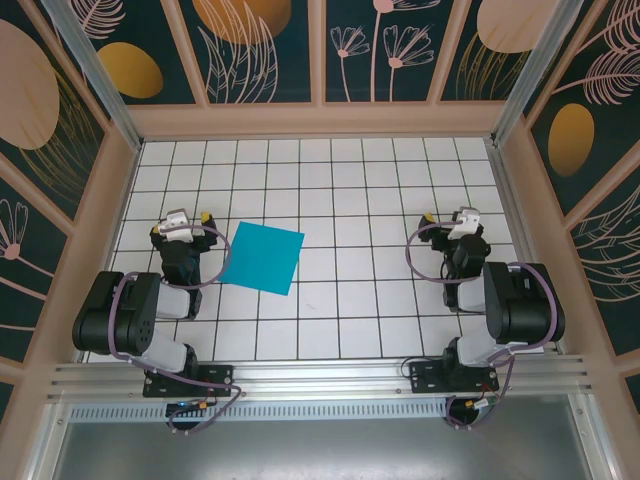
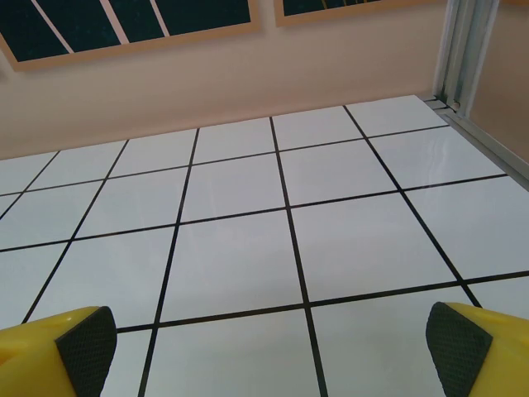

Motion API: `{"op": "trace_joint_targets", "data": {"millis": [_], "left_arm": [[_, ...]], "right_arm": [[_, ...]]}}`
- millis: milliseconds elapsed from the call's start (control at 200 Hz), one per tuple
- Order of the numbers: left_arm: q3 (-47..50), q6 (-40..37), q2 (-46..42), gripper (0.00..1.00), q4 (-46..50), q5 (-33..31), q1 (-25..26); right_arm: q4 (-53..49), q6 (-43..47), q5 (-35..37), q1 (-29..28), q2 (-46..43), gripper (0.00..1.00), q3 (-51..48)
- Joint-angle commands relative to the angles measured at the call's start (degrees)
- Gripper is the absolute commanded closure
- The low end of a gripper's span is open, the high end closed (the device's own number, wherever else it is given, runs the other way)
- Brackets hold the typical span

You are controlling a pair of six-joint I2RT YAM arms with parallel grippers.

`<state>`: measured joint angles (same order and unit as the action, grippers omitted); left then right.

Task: Fold a paper plane with a square sheet of paper (pick it up from the middle)
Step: Move the square sheet of paper to the center of the table.

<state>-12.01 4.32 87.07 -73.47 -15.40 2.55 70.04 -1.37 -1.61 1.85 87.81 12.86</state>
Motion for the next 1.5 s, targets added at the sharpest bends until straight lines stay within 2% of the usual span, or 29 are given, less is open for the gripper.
{"op": "trace_joint_targets", "data": {"millis": [0, 836, 901, 1001, 1051, 1161, 1246, 1356, 1491], "left_arm": [[-0.4, 0.6, 0.3, 0.02, -2.3, 0.6, -0.5], [0.1, 0.8, 0.1, 0.02, -3.0, -0.1, -0.4], [0.7, 1.6, -0.6, 0.01, -3.5, -1.8, -0.4], [2.3, 2.1, -4.1, 0.02, -3.4, -3.7, -0.4], [1.5, 2.5, -6.9, 0.01, 0.6, -4.5, -0.4], [-2.9, 6.0, -14.4, 0.02, 16.7, -6.8, -0.4], [-5.0, 10.1, -19.6, 0.01, 24.1, -7.3, -0.4], [-11.1, 16.6, -24.8, 0.01, 39.8, -8.0, -0.4], [-19.6, 22.3, -27.1, 0.01, 56.2, -7.7, -0.4]], "right_arm": [[0.5, 0.7, -0.9, 0.4, 0.4, 0.01, 0.9], [0.8, 0.9, -0.7, 0.3, 0.3, 0.01, 0.8], [-2.8, 1.2, 1.9, -0.7, -2.0, 0.01, 1.8], [-14.5, 2.6, 7.4, -3.8, -8.5, 0.01, 5.6], [-20.1, 2.3, 9.7, -5.5, -11.3, 0.01, 7.6], [-32.9, -1.4, 13.7, -9.5, -16.6, 0.01, 12.2], [-42.5, -5.9, 17.1, -13.8, -19.0, 0.01, 16.1], [-56.7, -14.3, 17.0, -18.1, -18.0, 0.01, 23.4], [-62.9, -16.5, 19.1, -27.7, -16.1, 0.01, 28.9]]}}
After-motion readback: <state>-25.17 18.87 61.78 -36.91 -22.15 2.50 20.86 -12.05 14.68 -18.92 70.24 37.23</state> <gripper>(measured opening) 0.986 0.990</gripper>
